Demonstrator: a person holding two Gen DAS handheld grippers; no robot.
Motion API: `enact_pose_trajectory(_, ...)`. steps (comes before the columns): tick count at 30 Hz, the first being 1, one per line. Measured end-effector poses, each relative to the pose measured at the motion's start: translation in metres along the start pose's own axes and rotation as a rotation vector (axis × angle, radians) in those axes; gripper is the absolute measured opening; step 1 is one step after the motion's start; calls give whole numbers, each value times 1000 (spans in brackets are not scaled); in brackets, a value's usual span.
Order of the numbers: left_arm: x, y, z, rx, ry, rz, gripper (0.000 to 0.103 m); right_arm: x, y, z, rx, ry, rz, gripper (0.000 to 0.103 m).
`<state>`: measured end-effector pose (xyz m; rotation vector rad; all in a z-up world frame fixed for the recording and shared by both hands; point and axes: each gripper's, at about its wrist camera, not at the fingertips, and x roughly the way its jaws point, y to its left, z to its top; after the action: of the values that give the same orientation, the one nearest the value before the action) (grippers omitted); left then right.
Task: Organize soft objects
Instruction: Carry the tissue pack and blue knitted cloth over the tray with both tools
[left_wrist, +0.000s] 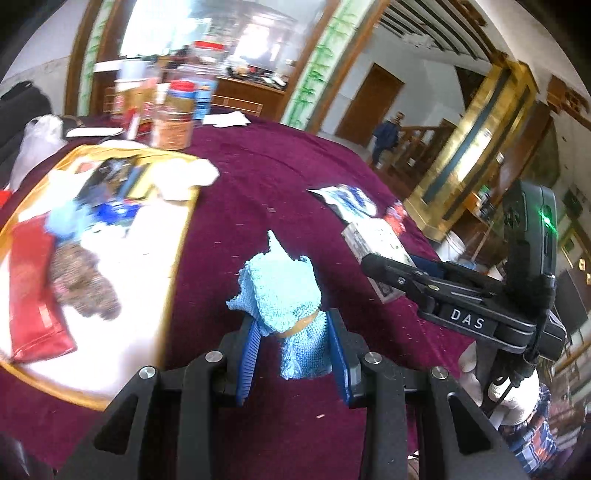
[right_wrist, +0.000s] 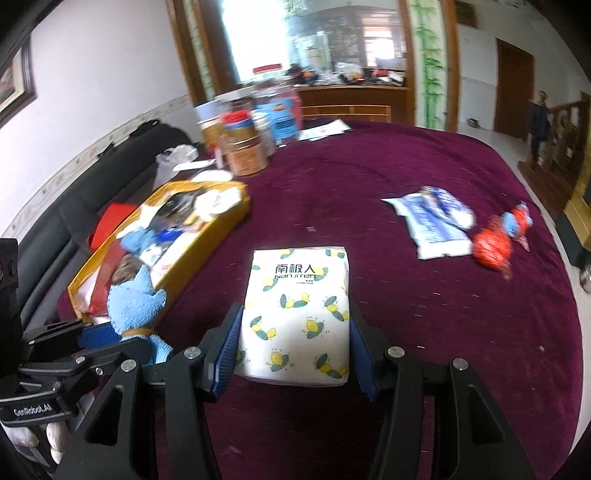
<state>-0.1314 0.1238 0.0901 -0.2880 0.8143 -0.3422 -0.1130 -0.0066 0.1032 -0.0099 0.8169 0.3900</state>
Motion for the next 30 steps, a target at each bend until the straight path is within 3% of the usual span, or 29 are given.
enact_pose_trajectory(15,-66,123,-1,-232,-135,157,37,30,110,13,-158,60,129,53)
enact_pose_trajectory(23,-81,168,1,-289,-179,245,37,53,156,11,-210,115,180,53)
enact_pose_trajectory(30,-72,190,3,-296,-159,301,38,71,194,5,-264,169,228,53)
